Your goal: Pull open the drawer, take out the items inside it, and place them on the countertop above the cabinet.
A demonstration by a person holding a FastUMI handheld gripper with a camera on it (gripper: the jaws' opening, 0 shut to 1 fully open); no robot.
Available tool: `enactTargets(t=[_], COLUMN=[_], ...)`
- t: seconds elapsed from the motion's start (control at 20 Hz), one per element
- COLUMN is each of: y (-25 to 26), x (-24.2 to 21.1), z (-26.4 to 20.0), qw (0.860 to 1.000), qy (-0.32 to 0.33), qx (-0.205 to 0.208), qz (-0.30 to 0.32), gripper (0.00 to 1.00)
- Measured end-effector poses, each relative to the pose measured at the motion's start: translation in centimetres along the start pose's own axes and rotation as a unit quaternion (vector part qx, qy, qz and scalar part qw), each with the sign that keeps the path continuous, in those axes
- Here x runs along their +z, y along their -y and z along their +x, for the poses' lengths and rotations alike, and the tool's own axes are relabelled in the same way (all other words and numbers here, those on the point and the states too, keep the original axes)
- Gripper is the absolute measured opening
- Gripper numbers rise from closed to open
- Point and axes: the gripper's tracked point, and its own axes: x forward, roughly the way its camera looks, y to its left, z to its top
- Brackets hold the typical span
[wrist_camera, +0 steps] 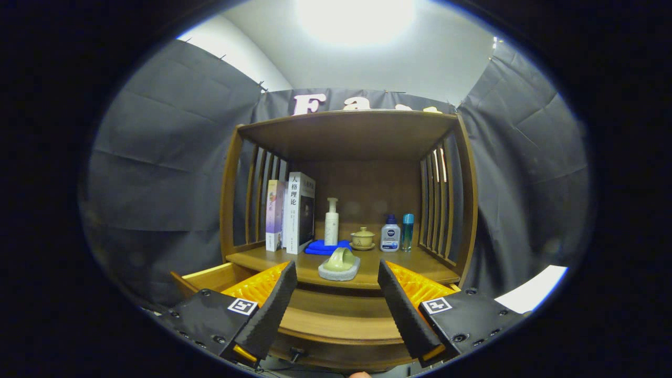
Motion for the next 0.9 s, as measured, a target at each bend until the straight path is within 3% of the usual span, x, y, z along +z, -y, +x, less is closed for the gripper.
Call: enactTargets(t=[0.5,0.9], y=[-3.3,-1.3], x=[-7.5,-13.6], z=[-4.4,-4.6], qw=[1.0,0.996], qy=[-0.021,-0.082], qx=[0.006,-0.036], qz=[-0.014,-0.003], gripper=[1.0,1.0])
